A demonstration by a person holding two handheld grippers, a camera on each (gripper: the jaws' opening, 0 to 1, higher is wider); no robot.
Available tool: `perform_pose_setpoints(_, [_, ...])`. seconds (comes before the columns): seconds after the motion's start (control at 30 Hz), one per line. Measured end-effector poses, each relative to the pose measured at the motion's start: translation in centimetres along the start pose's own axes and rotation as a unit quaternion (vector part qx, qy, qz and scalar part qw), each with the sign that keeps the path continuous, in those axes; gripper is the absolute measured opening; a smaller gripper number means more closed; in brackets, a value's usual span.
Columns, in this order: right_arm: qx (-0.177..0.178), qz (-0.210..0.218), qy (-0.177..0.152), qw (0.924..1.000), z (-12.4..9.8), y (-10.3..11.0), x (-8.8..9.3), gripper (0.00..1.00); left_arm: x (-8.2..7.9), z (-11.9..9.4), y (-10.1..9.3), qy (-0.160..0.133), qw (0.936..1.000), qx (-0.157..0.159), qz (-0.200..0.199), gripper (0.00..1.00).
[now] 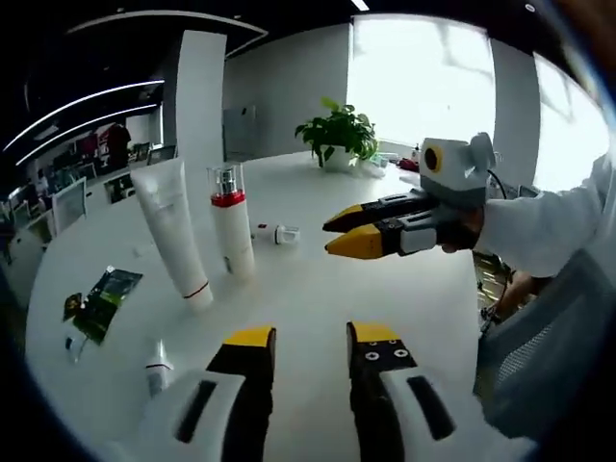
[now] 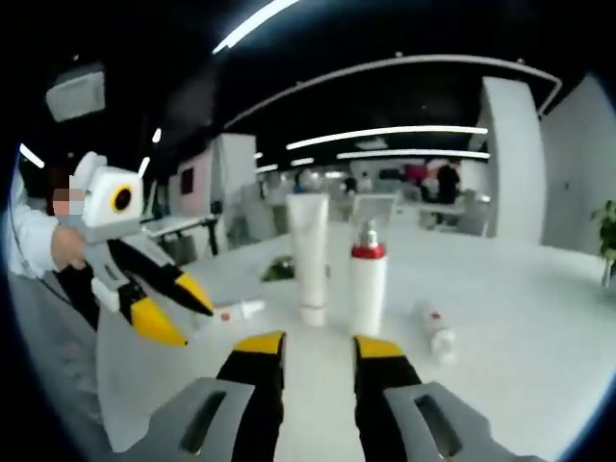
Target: Arrange the skincare products in the storage area until every visible bottle or jar stands upright without overlapping.
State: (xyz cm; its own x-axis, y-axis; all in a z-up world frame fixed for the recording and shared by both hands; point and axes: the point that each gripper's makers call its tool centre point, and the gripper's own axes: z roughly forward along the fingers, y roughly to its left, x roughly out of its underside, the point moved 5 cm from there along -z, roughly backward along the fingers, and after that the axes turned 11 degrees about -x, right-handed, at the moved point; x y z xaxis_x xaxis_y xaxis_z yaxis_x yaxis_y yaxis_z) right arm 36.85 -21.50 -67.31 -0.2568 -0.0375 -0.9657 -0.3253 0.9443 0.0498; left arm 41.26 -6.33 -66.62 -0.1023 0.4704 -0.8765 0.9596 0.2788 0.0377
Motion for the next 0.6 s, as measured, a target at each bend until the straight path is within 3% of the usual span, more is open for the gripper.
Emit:
perform_pose_setpoints(0.33, [0.015, -0.005, 0.026, 0.9995, -0.2, -2.2, 0.8, 0.39, -1.1, -1.1, 0.4, -0.012, 0.9999, -0.001, -0.003, 0.39])
perform_pose_setpoints(0.43, [0.008, -0.025, 0.048, 0.9985, -0.1, -2.7, 1.1, 0.45, -1.0, -1.1, 0.5, -0.007, 1.0000, 0.000, -0.003, 0.43])
perform_pose_setpoints(0.6, [-0.002, -0.055, 0.079, 0.9954, 0.7, -3.8, 1.4, 0.47, -1.0, -0.9, 0.7, -0.005, 0.9999, 0.008, -0.003, 0.49])
